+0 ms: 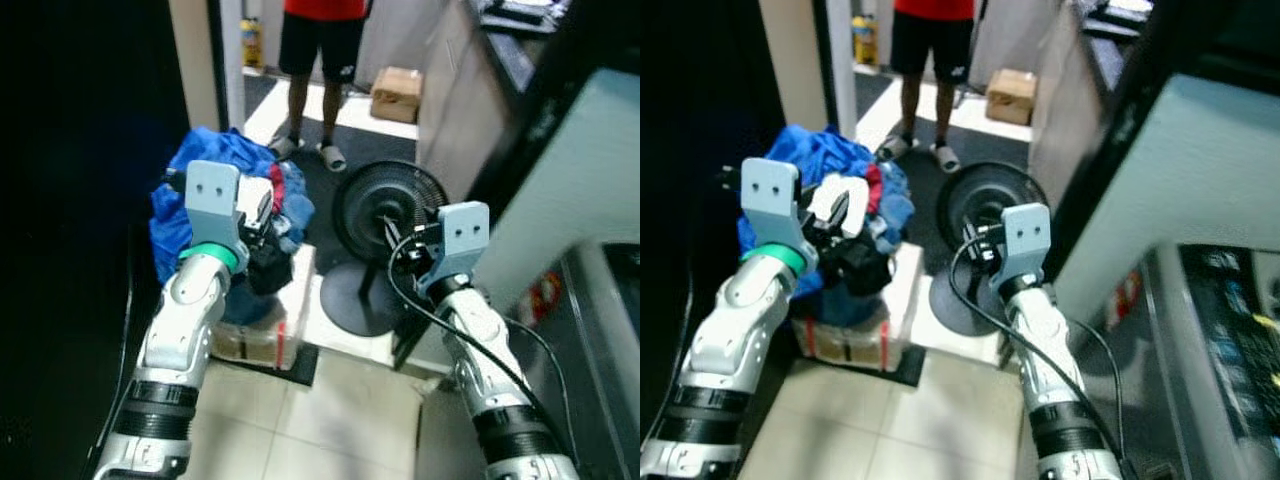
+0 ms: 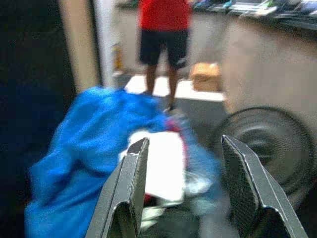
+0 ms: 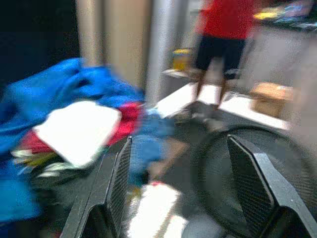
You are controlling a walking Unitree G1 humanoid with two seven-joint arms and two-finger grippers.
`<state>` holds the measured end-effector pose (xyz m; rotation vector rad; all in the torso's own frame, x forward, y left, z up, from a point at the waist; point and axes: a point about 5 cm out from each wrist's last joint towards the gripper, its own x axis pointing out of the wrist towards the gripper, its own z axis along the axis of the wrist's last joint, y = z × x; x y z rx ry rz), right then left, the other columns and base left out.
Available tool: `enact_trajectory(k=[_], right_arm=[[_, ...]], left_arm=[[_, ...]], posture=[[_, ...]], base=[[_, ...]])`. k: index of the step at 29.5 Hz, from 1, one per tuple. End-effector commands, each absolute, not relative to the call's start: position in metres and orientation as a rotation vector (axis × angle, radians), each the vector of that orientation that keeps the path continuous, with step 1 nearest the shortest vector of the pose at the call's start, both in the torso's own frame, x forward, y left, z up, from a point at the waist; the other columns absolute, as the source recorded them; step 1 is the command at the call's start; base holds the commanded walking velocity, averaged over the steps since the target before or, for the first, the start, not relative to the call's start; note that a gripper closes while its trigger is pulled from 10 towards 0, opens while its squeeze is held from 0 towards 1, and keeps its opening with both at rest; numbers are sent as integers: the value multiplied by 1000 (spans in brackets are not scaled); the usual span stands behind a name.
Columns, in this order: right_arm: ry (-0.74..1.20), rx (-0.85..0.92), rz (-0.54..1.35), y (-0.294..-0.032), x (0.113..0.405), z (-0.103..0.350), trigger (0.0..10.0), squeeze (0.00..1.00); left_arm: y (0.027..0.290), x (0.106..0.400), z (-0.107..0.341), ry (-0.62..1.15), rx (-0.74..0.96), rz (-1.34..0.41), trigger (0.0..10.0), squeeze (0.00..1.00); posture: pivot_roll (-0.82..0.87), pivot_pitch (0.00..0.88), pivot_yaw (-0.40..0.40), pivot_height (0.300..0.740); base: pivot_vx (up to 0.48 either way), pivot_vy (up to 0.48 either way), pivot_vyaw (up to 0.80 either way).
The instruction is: Clothes washing
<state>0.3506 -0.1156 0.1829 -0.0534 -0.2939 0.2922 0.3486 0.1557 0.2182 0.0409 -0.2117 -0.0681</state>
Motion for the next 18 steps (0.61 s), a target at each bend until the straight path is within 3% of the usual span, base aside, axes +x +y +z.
enact_trajectory(k=[1,4,18], right_arm=[[-227,-69,244,-132,349,164,10000,0],[-159,-78,227,-138,347,144,10000,0],[-140,-88,242,-136,347,138,10000,0]], left_arm=[[148,348,209,-189,47,-92,10000,0],[154,347,196,-155,88,-74,10000,0],[157,344,177,-107,83,-52,10000,0]], posture=[[43,61,-16,740],[49,58,-14,740],[38,42,-27,740]], base=[[450,0,0],[450,0,0],[446,0,0]])
